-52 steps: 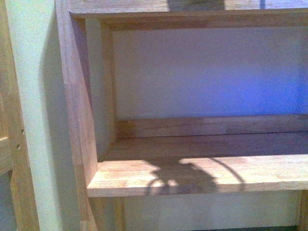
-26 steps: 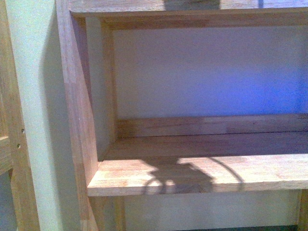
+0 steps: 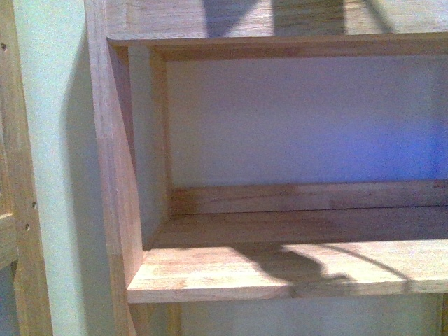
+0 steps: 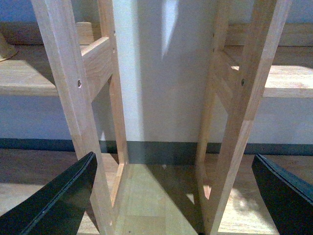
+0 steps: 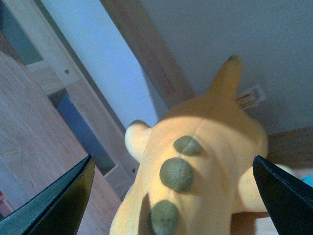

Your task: Put away toys

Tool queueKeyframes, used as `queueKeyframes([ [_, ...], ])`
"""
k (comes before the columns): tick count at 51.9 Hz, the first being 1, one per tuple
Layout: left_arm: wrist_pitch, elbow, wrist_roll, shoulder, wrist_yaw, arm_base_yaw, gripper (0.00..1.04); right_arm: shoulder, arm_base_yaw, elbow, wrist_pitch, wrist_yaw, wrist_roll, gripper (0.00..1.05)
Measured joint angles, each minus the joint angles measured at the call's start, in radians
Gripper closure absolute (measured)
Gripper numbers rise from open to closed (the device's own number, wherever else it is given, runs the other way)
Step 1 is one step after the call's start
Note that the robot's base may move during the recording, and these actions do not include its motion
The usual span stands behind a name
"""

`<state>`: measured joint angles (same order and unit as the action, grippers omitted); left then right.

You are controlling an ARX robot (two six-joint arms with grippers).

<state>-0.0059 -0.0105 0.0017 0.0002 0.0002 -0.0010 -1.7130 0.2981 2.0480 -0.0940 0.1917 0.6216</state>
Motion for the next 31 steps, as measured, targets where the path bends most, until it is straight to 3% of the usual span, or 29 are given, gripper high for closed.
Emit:
queueKeyframes([
  [13, 0.000, 0.000, 0.000, 0.000, 0.000, 0.000, 0.06, 0.275, -0.089, -0.377, -0.182, 0.020, -0.124, 0.07],
  [23, 0.000, 0.000, 0.000, 0.000, 0.000, 0.000, 0.06, 0.618, -0.204, -0.770, -0.234, 0.067, -0.267, 0.07],
  [31, 0.000, 0.000, 0.000, 0.000, 0.000, 0.000, 0.06, 0.881, -0.338, -1.037, -0.236, 0.169, -0.297, 0.07],
])
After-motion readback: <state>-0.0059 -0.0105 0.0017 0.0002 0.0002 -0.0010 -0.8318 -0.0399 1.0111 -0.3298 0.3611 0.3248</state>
